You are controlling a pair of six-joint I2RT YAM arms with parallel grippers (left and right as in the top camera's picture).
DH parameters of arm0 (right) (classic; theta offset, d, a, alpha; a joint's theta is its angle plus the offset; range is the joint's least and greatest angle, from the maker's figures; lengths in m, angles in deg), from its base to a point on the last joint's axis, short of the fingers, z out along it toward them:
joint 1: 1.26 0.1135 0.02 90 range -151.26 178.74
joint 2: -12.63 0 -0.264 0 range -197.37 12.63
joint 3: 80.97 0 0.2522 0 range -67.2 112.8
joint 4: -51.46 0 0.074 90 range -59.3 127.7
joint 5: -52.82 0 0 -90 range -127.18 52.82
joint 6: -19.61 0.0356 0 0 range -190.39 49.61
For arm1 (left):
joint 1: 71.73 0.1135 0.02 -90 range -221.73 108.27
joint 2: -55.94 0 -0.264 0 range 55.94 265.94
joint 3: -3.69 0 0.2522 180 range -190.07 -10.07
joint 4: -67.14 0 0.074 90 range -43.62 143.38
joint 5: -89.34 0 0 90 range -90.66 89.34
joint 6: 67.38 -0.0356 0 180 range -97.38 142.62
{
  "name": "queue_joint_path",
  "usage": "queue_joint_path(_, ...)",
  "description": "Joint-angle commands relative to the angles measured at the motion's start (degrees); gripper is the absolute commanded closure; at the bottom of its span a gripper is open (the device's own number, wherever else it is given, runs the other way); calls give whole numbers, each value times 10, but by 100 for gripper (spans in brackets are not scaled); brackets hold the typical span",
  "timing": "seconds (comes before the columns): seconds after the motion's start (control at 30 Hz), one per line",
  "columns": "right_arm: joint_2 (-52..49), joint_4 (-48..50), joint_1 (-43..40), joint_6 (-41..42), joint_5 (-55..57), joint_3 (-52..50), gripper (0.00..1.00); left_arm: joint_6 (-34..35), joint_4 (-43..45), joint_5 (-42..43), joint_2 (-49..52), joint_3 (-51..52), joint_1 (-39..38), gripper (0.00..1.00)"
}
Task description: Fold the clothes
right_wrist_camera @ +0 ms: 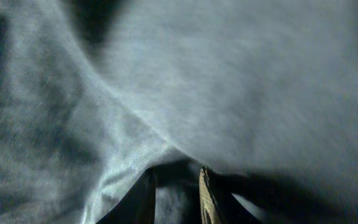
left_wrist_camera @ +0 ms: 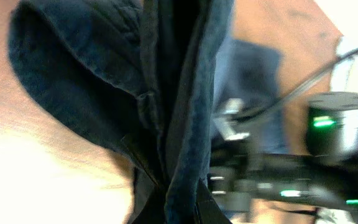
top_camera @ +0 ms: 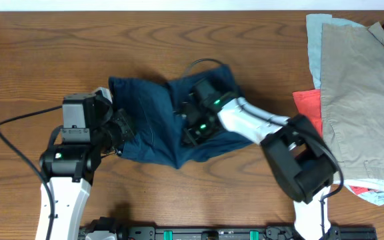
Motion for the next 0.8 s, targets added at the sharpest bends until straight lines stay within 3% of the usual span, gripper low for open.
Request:
queue_joint_path(0.0,-30,41,38,65,42,1,76,10,6,37,-15,-28,-1,94)
queue_joint_path(0.13,-25,72,49,66,50,7,72,9,5,37,-10,-28,-1,94)
queue_joint_path(0.33,40,-10,13,64,177,28,71,9,6,36,4,-28,-1,94)
queue_joint_path(0.4,82,-37,-15,63,245,28,76,9,6,28,10,-28,-1,94)
queue_joint_path(0.53,137,-75,-75,31,319,28,75,9,6,26,17,-28,-1,94)
queue_joint_path(0.77,136,-119,-169,27,366,23,78,9,14,26,20,-28,-1,94)
